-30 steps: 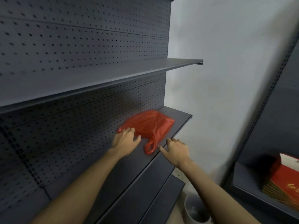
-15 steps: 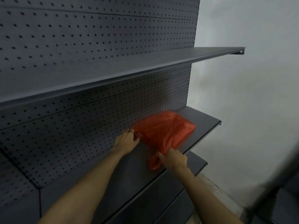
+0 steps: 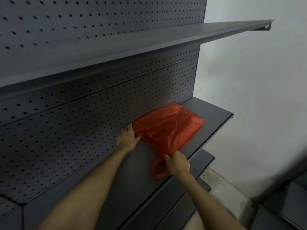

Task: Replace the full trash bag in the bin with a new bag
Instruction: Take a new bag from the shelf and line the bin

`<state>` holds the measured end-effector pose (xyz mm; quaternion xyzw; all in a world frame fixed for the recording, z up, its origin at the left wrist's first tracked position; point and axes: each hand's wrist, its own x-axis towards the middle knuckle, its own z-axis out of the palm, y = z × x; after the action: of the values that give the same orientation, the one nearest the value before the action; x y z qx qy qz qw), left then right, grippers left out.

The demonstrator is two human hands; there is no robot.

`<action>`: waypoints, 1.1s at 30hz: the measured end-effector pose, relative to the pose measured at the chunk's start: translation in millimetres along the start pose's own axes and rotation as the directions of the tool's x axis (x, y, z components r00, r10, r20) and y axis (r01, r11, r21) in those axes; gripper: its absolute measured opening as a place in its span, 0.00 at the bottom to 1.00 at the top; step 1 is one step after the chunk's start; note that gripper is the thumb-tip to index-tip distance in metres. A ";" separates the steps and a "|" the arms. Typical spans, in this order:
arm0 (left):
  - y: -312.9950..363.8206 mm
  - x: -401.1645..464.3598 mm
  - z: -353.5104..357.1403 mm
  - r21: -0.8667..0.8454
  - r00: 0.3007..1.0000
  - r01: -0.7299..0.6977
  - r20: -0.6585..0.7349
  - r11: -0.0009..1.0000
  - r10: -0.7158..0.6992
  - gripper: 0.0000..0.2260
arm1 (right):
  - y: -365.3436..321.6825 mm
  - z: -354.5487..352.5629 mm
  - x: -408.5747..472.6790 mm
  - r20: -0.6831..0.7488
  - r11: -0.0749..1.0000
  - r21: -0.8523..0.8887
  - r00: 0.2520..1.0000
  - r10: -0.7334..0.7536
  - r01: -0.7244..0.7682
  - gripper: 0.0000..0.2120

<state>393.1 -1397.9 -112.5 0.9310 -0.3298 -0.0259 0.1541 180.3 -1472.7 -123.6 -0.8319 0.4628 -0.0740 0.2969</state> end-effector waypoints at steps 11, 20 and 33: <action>61.5 -6.8 14.1 -0.076 0.996 -0.023 -0.090 0.997 0.016 0.13 | 26.4 -51.1 -1.1 -0.208 0.996 0.047 0.974 0.089 -0.081 0.08; 156.7 -39.8 30.8 -0.302 0.965 -0.261 -0.100 0.917 0.242 0.12 | 111.3 -122.3 -23.3 -0.387 0.977 0.101 0.897 0.214 -0.189 0.15; 286.3 -135.7 63.6 -0.518 0.854 -0.451 -0.015 0.727 0.520 0.14 | 231.8 -180.4 -106.9 -0.399 0.884 0.131 0.793 0.461 -0.449 0.25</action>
<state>104.1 -1541.0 -93.3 0.7346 -0.5531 -0.1309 0.3706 -119.7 -1554.1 -91.1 -0.6561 0.7006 -0.1837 0.2120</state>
